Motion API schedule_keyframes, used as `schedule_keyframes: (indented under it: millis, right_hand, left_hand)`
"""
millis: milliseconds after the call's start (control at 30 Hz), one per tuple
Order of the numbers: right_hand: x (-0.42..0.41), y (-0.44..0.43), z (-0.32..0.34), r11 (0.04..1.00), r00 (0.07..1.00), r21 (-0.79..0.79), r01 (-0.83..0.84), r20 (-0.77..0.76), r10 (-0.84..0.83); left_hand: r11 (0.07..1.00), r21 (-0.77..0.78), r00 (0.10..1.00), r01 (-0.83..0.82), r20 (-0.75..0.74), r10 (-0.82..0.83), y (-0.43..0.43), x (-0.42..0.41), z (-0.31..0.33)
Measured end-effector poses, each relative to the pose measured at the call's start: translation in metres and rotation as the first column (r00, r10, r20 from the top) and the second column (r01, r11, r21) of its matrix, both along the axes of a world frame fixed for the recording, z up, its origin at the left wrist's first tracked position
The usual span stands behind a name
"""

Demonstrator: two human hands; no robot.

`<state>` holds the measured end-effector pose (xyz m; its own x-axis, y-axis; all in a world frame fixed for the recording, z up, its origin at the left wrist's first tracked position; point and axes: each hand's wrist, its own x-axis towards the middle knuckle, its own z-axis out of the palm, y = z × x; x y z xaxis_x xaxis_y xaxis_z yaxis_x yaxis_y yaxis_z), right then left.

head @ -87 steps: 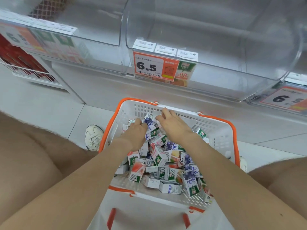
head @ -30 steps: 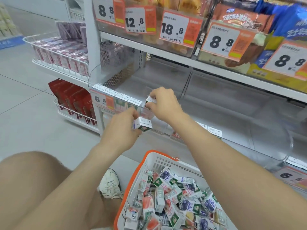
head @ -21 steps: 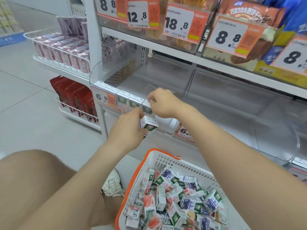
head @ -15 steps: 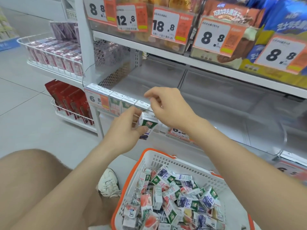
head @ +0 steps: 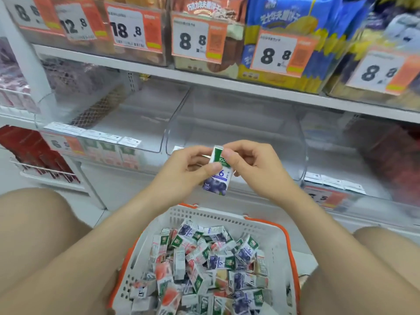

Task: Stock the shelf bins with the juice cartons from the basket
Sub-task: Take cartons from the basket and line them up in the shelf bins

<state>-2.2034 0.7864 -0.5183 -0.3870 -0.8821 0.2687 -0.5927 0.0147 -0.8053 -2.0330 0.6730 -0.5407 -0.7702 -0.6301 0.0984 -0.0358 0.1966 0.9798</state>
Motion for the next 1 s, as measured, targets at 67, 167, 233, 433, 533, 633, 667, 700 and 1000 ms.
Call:
schedule_keyframes:
  millis: [67,167,233,433,533,633,667,700,1000]
  right_hand:
    - [-0.014,0.013,0.004,1.0,0.997,0.026,0.006,0.074,-0.008]
    - [-0.032,0.037,0.013,0.997,0.995,0.047,0.063,0.075,-0.067]
    - [-0.044,0.056,0.02,0.986,0.987,0.069,0.151,0.037,-0.154]
    - [-0.089,0.132,0.037,0.869,0.867,0.069,0.49,-0.145,-0.478]
    - [-0.117,0.168,0.041,0.815,0.783,0.02,0.579,-0.292,-0.55]
    - [-0.152,0.193,0.033,0.761,0.713,0.067,0.645,-0.41,-0.568]
    - [-0.164,0.197,0.028,0.743,0.697,0.1,0.662,-0.446,-0.561]
    - [-0.175,0.201,0.024,0.727,0.691,0.142,0.672,-0.474,-0.546]
    - [-0.213,0.199,0.004,0.641,0.824,0.533,0.552,-0.464,-0.323]
  left_hand:
    - [1.0,-0.011,1.0,0.01,-0.022,-0.01,0.011,-0.017,0.004]
    - [0.986,-0.169,0.999,0.008,-0.042,-0.015,0.031,-0.043,0.006]
    - [0.929,-0.367,0.999,-0.035,-0.023,0.029,0.049,-0.06,0.004]
    - [0.645,-0.759,0.996,0.088,0.078,-0.044,0.097,-0.093,-0.019]
    - [0.415,-0.881,0.974,0.225,0.189,-0.127,0.116,-0.108,-0.023]
    - [0.272,-0.918,0.957,0.29,0.278,-0.082,0.137,-0.126,-0.024]
    - [0.261,-0.918,0.954,0.297,0.296,-0.046,0.141,-0.131,-0.025]
    - [0.261,-0.915,0.949,0.307,0.316,-0.009,0.146,-0.137,-0.027]
    - [0.316,-0.882,0.907,0.35,0.403,0.121,0.16,-0.155,-0.058]
